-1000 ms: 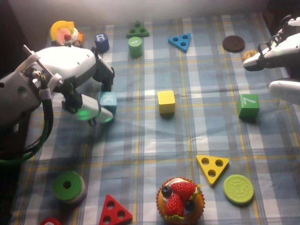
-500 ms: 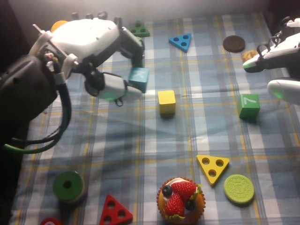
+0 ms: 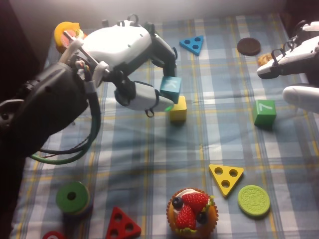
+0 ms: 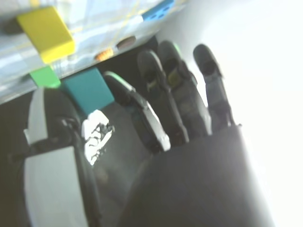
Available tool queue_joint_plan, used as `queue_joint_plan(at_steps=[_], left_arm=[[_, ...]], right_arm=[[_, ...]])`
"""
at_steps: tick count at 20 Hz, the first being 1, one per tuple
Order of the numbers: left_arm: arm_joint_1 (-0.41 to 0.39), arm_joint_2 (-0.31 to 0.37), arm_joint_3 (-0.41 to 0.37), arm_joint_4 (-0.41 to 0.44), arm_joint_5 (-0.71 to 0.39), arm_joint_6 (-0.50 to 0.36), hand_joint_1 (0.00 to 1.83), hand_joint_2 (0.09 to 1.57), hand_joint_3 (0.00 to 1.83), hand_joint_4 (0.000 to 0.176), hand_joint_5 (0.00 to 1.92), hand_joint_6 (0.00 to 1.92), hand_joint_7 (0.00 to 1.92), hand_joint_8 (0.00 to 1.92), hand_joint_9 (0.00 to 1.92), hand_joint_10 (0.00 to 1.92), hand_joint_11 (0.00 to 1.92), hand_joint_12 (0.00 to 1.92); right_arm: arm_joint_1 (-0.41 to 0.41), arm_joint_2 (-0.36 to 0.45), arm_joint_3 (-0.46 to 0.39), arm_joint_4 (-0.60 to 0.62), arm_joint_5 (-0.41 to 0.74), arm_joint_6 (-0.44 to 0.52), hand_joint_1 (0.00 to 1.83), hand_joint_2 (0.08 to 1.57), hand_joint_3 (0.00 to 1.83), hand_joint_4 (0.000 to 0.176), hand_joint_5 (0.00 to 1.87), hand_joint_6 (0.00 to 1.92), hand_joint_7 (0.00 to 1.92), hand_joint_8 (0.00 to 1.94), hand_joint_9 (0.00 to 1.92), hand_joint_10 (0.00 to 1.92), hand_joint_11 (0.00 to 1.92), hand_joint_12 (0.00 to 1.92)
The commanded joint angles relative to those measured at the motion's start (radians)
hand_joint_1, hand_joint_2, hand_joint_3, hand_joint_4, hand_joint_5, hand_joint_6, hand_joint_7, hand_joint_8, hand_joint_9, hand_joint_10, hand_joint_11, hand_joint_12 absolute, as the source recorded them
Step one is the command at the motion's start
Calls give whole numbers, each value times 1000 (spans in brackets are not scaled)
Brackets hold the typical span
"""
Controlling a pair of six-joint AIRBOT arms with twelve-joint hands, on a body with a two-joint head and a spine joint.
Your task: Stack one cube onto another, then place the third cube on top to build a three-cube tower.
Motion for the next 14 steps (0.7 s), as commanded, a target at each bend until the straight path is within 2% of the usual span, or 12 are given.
queue_joint_plan(at_steps=[1,4,7,14], left_arm=[[-12,-8,8,29,-87,-8,1058,1054,0,176,1104,764,821,3,648,12,54,702],[-12,-24,23,23,-71,-10,1060,1053,1,176,1104,765,808,0,650,1,102,623],[-11,-28,32,17,-55,-10,1047,1066,0,176,1074,816,812,1,636,0,56,739],[-6,-38,45,1,-42,-10,1045,1069,1,176,1062,835,742,0,607,0,21,758]], right_arm=[[7,-2,3,28,120,5,95,1471,0,0,736,0,850,2,869,12,368,1254],[8,-2,3,27,120,5,104,1470,0,0,730,0,833,0,847,0,347,1206],[9,-2,3,26,120,5,124,1480,1,0,731,0,836,1,839,0,341,1176],[11,-2,3,26,120,5,105,1474,0,0,734,1,840,1,841,0,342,1133]])
